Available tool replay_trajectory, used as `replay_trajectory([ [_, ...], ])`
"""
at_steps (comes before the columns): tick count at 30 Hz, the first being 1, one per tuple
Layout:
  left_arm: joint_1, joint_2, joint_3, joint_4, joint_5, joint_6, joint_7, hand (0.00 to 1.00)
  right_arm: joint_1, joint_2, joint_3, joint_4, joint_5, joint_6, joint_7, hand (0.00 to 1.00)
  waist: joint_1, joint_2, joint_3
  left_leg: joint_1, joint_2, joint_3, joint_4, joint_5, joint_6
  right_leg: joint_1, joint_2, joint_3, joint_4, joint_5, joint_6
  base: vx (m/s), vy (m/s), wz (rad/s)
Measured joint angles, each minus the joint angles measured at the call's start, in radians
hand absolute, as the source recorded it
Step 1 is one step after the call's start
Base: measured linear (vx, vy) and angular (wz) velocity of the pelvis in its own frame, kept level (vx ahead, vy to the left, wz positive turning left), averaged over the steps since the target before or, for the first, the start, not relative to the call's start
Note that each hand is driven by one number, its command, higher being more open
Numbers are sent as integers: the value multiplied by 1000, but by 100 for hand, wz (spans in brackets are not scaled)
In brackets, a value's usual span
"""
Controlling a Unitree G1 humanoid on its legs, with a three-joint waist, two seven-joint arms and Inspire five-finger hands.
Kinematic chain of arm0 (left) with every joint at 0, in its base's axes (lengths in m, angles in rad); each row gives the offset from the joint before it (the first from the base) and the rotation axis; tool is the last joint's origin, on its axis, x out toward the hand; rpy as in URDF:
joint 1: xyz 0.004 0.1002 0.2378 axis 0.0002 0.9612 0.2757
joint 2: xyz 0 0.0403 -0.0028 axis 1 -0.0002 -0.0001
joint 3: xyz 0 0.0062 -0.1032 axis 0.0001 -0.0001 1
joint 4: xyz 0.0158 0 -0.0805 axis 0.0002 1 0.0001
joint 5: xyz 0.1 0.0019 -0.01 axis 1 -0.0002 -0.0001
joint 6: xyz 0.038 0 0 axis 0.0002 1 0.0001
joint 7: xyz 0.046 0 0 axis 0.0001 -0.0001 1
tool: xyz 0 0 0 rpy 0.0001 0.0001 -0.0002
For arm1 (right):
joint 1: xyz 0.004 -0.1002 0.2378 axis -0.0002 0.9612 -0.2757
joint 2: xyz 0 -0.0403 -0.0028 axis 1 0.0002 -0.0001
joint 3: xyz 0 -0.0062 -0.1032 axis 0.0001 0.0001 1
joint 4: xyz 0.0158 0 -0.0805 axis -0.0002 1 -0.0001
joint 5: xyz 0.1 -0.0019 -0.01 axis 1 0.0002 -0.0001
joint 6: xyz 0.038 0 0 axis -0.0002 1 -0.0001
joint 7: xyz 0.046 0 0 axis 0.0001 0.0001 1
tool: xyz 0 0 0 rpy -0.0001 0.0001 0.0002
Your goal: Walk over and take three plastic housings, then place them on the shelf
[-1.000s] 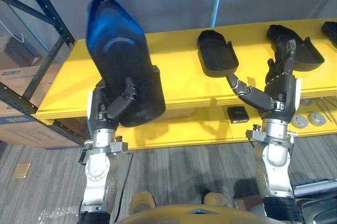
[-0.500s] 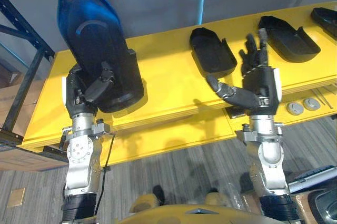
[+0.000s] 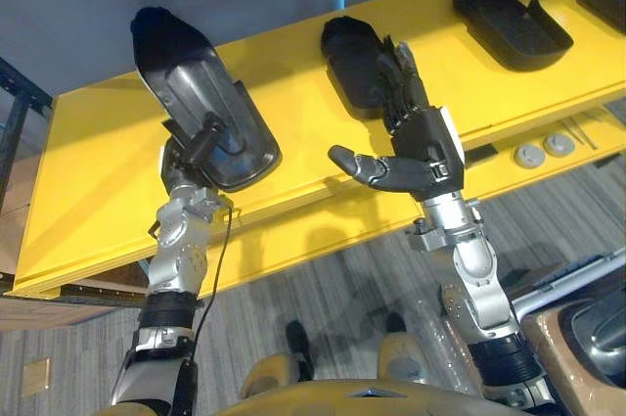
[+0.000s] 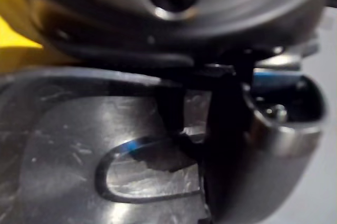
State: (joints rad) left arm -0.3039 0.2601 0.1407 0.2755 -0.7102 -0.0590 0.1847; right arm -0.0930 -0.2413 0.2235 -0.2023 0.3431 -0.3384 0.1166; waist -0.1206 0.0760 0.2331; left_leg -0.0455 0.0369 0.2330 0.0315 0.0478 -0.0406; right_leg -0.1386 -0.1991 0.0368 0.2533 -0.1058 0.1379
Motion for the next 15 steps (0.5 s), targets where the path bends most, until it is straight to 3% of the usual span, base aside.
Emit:
replay_trajectory([
  [5, -48, 27, 28, 0, -48, 66, 9, 0, 0, -19, 82, -91, 22, 29, 3, 100, -7, 20, 34, -20, -2, 9, 1, 8, -5, -55, -6, 9, 83, -33, 0, -19, -26, 0],
  [15, -60, 100, 74, 16, 20, 223, -16, 0, 39, -20, 123, -168, 21, 39, -18, 100, -6, 25, 33, -11, 4, 10, 3, 9, -7, -43, -8, -3, 94, -36, -1, 0, 0, 0],
])
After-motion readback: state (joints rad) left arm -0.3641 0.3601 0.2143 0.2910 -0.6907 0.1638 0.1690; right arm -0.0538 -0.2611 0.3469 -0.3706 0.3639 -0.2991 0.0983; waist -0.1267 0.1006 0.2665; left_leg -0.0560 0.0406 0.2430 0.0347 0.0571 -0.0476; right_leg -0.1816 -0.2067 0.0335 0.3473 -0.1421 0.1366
